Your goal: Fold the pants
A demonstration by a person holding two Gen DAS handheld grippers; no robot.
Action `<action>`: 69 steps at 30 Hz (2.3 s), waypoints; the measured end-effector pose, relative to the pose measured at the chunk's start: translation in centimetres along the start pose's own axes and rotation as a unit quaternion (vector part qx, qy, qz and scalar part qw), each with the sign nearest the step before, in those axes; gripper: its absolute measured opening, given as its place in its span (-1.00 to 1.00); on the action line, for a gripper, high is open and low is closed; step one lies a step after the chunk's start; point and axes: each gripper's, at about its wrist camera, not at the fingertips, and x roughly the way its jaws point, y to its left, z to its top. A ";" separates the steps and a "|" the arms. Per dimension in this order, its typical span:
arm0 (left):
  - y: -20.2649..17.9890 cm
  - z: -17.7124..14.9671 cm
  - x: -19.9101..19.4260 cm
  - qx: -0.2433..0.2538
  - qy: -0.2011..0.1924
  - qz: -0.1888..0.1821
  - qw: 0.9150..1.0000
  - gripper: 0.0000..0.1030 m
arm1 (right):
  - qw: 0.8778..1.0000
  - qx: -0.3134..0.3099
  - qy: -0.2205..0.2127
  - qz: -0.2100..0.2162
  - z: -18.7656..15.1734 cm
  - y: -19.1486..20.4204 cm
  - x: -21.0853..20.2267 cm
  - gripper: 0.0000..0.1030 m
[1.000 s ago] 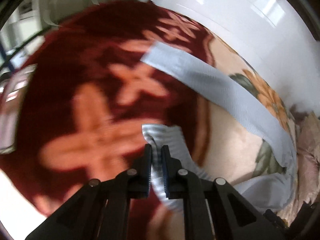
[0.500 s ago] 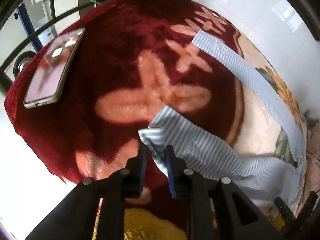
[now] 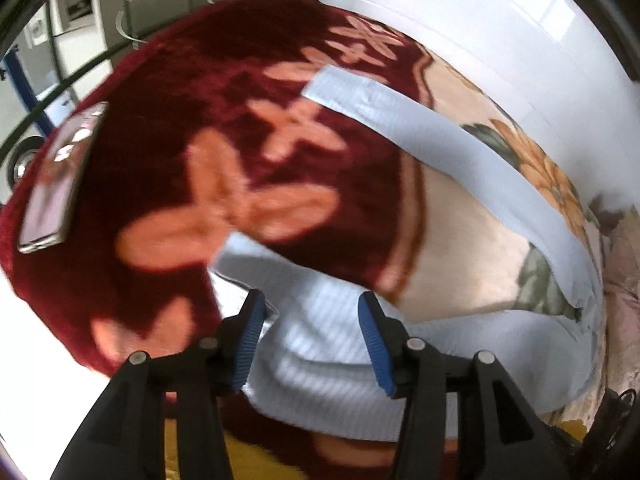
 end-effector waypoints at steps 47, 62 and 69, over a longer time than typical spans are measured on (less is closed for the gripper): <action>-17.0 -8.9 3.4 0.192 0.070 -0.073 0.976 0.25 | 0.954 0.161 -0.097 -0.234 -0.4 -25.6 -12.8 0.13; -25.6 -17.2 3.5 0.384 0.108 -0.100 0.911 0.25 | 0.947 0.217 -0.131 -0.197 -1.9 -29.6 -12.9 0.13; -27.6 -18.7 5.0 0.426 0.069 -0.056 0.900 0.26 | 0.944 0.230 -0.150 -0.181 -3.0 -30.8 -13.9 0.13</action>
